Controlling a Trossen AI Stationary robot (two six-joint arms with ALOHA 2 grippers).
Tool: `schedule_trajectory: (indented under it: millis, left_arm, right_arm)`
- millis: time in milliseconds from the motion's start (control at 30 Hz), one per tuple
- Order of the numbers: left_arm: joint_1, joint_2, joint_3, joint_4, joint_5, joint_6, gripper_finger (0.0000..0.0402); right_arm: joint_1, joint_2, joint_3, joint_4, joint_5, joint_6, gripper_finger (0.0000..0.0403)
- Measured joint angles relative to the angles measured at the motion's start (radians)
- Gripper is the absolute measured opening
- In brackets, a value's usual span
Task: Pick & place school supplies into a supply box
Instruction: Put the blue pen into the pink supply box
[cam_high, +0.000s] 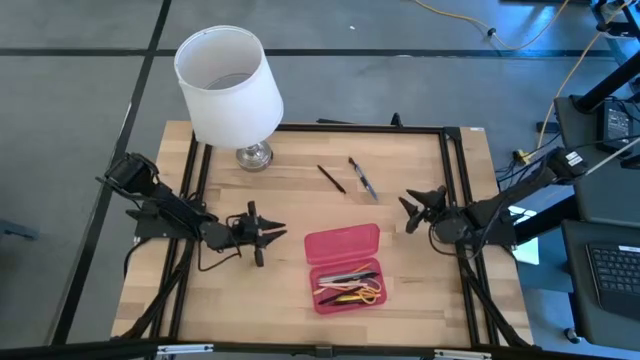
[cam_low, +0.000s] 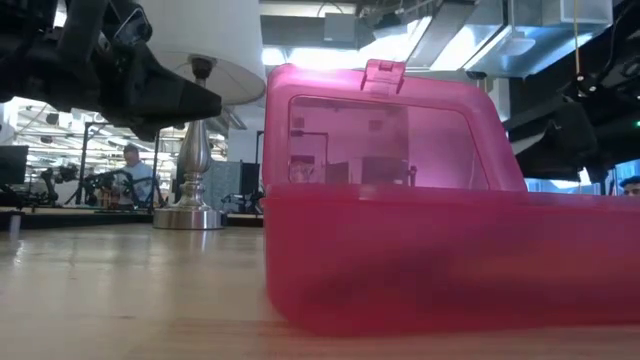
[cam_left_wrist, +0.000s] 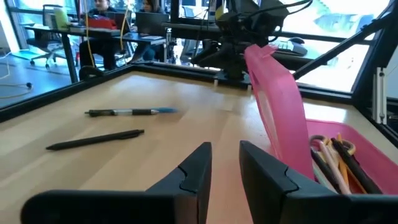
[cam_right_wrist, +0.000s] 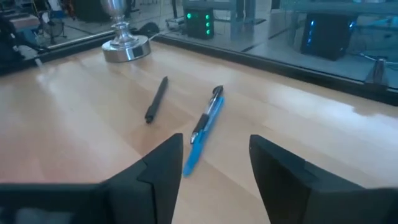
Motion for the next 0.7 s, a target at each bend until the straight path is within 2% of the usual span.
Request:
schedule_trajectory:
  millis: [267,400,700]
  left_arm:
    - [0.012,0.000,0.000,0.006,-0.002,0.027,0.0073]
    - [0.043,0.001,0.000,0.006,-0.001,0.029,0.0076]
    - [0.099,0.001,0.000,0.006,0.059,0.002,0.0075]
  right_arm:
    - [-0.135,0.049,0.000,0.180,-0.186,-0.170,0.0189]
    - [-0.208,0.102,0.000,0.250,-0.276,-0.202,0.0189]
    - [-0.312,0.300,0.013,0.435,-0.381,-0.205,0.0189]
